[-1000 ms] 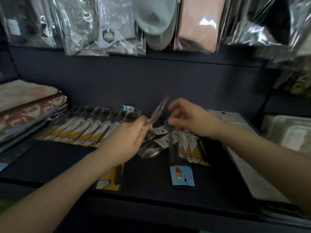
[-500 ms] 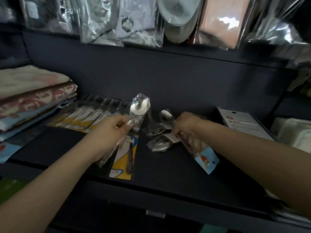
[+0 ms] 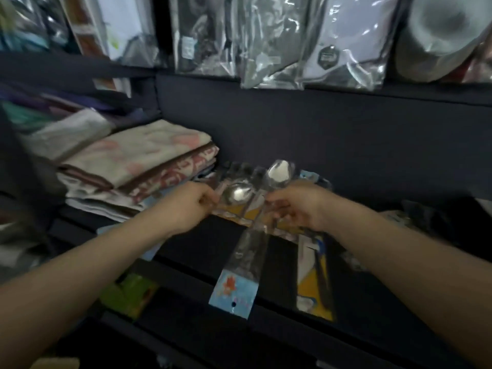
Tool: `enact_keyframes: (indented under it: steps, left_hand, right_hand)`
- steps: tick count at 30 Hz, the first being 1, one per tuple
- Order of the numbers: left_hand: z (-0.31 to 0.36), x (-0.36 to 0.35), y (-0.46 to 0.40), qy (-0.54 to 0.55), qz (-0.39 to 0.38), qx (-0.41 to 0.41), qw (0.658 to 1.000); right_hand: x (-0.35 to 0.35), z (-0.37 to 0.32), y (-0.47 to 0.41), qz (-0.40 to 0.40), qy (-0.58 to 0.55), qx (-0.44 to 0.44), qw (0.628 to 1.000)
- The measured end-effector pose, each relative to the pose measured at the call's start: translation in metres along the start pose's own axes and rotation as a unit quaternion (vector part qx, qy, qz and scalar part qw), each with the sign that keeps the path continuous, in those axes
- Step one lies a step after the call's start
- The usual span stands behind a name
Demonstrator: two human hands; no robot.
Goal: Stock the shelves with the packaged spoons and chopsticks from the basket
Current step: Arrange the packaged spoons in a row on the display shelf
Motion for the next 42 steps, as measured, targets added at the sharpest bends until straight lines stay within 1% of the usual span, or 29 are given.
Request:
enact_keyframes:
  steps: [2,4,6,7,8,9,10,11,12,13,15,17,18,20,21,24,26,27,29,31,32,35,36,38,39,40,42]
  left_hand:
    - [-0.012,0.002,-0.009,-0.037,-0.015,0.013,0.999]
    - [-0.024,0.0,-0.017,-0.073,-0.044,0.021,0.996]
    - [-0.034,-0.002,-0.022,-0.121,-0.068,0.005,0.99]
    - [-0.037,-0.002,-0.021,-0.145,-0.067,-0.012,0.987]
    - [-0.039,-0.002,-0.017,-0.167,-0.06,-0.031,0.984]
    - [-0.04,-0.002,-0.011,-0.185,-0.047,-0.052,0.98]
    - [-0.042,-0.002,-0.002,-0.195,-0.035,-0.078,0.977]
    - [-0.044,-0.001,0.01,-0.199,-0.025,-0.105,0.974]
    - [-0.046,-0.002,0.022,-0.203,-0.024,-0.125,0.971]
    - [-0.049,-0.001,0.033,-0.205,-0.03,-0.139,0.968]
    - [-0.054,0.0,0.05,-0.204,-0.079,-0.139,0.966]
    - [-0.065,-0.003,0.058,-0.208,-0.136,-0.116,0.962]
    - [-0.069,-0.002,0.059,-0.209,-0.147,-0.116,0.96]
    - [-0.074,-0.001,0.06,-0.212,-0.144,-0.142,0.956]
    - [-0.076,0.0,0.06,-0.231,-0.136,-0.156,0.951]
    - [-0.08,0.0,0.052,-0.313,-0.109,-0.174,0.928]
    - [-0.08,-0.002,0.047,-0.317,-0.111,-0.178,0.925]
    - [-0.079,-0.002,0.046,-0.319,-0.105,-0.183,0.924]
    - [-0.077,-0.002,0.044,-0.317,-0.095,-0.194,0.924]
    - [-0.077,-0.003,0.042,-0.31,-0.104,-0.195,0.925]
    - [-0.077,-0.004,0.041,-0.308,-0.104,-0.195,0.925]
    - [-0.077,-0.005,0.04,-0.294,-0.108,-0.198,0.929]
    - [-0.077,-0.005,0.04,-0.288,-0.104,-0.201,0.93]
    - [-0.076,-0.003,0.041,-0.273,-0.104,-0.199,0.936]
    - [-0.075,-0.003,0.041,-0.257,-0.107,-0.197,0.94]
    - [-0.075,-0.002,0.042,-0.24,-0.109,-0.198,0.944]
    - [-0.069,0.001,0.045,-0.222,-0.081,-0.208,0.949]
  right_hand:
    - [-0.019,-0.001,-0.019,0.003,0.012,-0.011,1.0]
    - [-0.031,-0.003,-0.035,0.022,0.025,-0.014,0.999]
    - [-0.035,-0.007,-0.048,0.056,0.022,-0.014,0.998]
    - [-0.035,-0.01,-0.052,0.075,0.048,-0.013,0.996]
    - [-0.033,-0.013,-0.057,0.096,0.121,-0.019,0.988]
    - [-0.03,-0.017,-0.06,0.121,0.227,-0.023,0.966]
    - [-0.028,-0.024,-0.062,0.156,0.345,-0.015,0.925]
    - [-0.027,-0.031,-0.062,0.197,0.426,-0.005,0.883]
    - [-0.029,-0.039,-0.062,0.229,0.459,0.008,0.858]
    - [-0.032,-0.047,-0.067,0.241,0.467,0.044,0.849]
    - [-0.047,-0.059,-0.082,0.201,0.491,0.093,0.842]
    - [-0.059,-0.06,-0.103,0.155,0.506,0.083,0.845]
    - [-0.062,-0.058,-0.113,0.151,0.507,0.07,0.846]
    - [-0.063,-0.055,-0.128,0.158,0.502,0.049,0.849]
    - [-0.063,-0.053,-0.134,0.157,0.496,0.038,0.853]
    - [-0.055,-0.053,-0.139,0.15,0.437,0.034,0.886]
    - [-0.047,-0.057,-0.135,0.175,0.404,0.047,0.897]
    - [-0.042,-0.059,-0.134,0.19,0.411,0.057,0.89]
    - [-0.037,-0.06,-0.13,0.192,0.434,0.067,0.878]
    - [-0.028,-0.057,-0.124,0.187,0.421,0.077,0.884]
    - [-0.02,-0.054,-0.121,0.192,0.433,0.072,0.878]
    - [-0.002,-0.043,-0.108,0.197,0.501,0.008,0.843]
    - [0.0,-0.039,-0.105,0.193,0.503,-0.002,0.842]
    - [0.001,-0.038,-0.101,0.198,0.472,0.02,0.859]
    - [0.001,-0.038,-0.101,0.201,0.442,0.035,0.874]
    - [0.001,-0.038,-0.101,0.198,0.402,0.052,0.892]
    - [-0.001,-0.042,-0.104,0.188,0.293,0.085,0.934]
Point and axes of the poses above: each hand's wrist, its own y-axis away from the middle knuckle, its own x-axis out of the back of the hand, z = x × y, the point moved 5 cm from there along -y, towards the middle knuckle, and after that the axes turned 10 degrees about -z, right-handed, at the moved point
